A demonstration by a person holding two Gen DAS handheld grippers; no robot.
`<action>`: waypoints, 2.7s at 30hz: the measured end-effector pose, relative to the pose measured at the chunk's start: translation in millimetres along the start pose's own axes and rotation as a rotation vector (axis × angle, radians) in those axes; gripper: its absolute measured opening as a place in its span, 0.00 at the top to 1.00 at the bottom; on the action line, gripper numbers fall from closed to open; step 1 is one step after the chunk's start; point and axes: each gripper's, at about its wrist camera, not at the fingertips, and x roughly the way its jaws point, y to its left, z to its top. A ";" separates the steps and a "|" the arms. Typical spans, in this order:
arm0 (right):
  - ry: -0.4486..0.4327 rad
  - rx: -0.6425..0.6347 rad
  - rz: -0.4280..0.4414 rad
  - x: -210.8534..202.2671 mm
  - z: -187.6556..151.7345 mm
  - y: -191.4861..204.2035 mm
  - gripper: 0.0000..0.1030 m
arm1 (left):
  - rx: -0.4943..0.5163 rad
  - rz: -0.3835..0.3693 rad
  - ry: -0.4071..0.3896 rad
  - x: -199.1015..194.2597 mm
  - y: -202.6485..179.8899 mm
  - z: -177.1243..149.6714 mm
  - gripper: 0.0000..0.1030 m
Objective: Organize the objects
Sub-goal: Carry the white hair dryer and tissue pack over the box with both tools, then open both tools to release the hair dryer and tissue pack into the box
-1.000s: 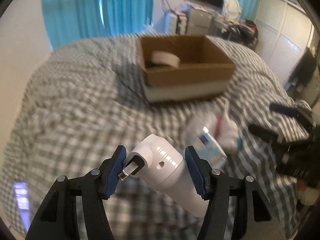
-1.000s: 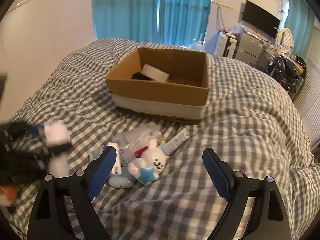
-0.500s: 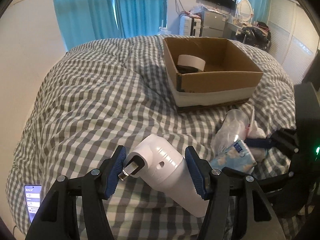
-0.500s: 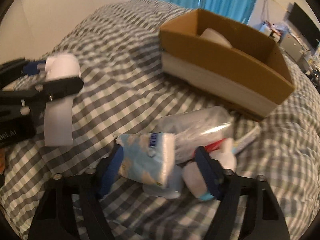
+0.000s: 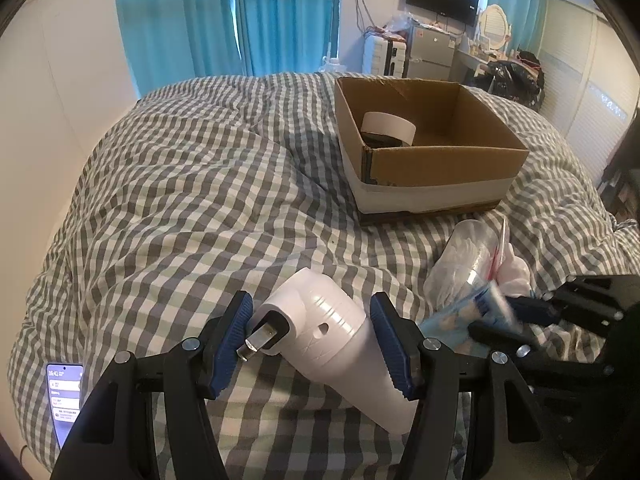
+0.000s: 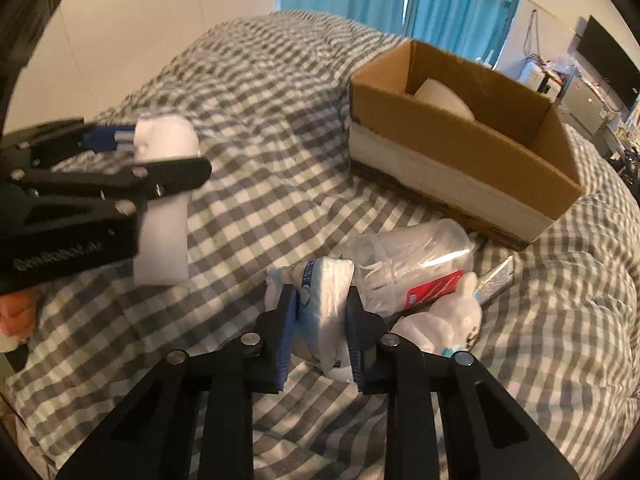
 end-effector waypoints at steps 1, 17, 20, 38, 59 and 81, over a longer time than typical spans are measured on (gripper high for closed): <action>-0.021 0.009 -0.014 -6.7 0.2 -1.0 0.79 | 0.001 -0.001 -0.004 -1.7 -0.2 0.0 0.39; -0.257 0.080 -0.183 -114.0 50.0 -64.5 0.79 | 0.086 -0.041 -0.172 -52.6 -35.7 79.8 0.40; -0.314 0.074 -0.219 -134.4 74.1 -80.8 0.79 | 0.103 -0.047 -0.216 -57.2 -43.4 109.5 0.39; -0.314 0.114 -0.223 -62.9 178.5 -175.8 0.79 | 0.152 -0.054 -0.193 61.7 -73.8 224.3 0.40; -0.313 0.190 -0.207 -25.0 161.7 -198.3 0.47 | 0.147 -0.054 -0.146 99.4 -77.5 207.8 0.14; -0.537 0.148 -0.294 -241.2 100.3 -123.4 0.02 | 0.132 0.037 -0.330 -105.0 -65.2 154.4 0.00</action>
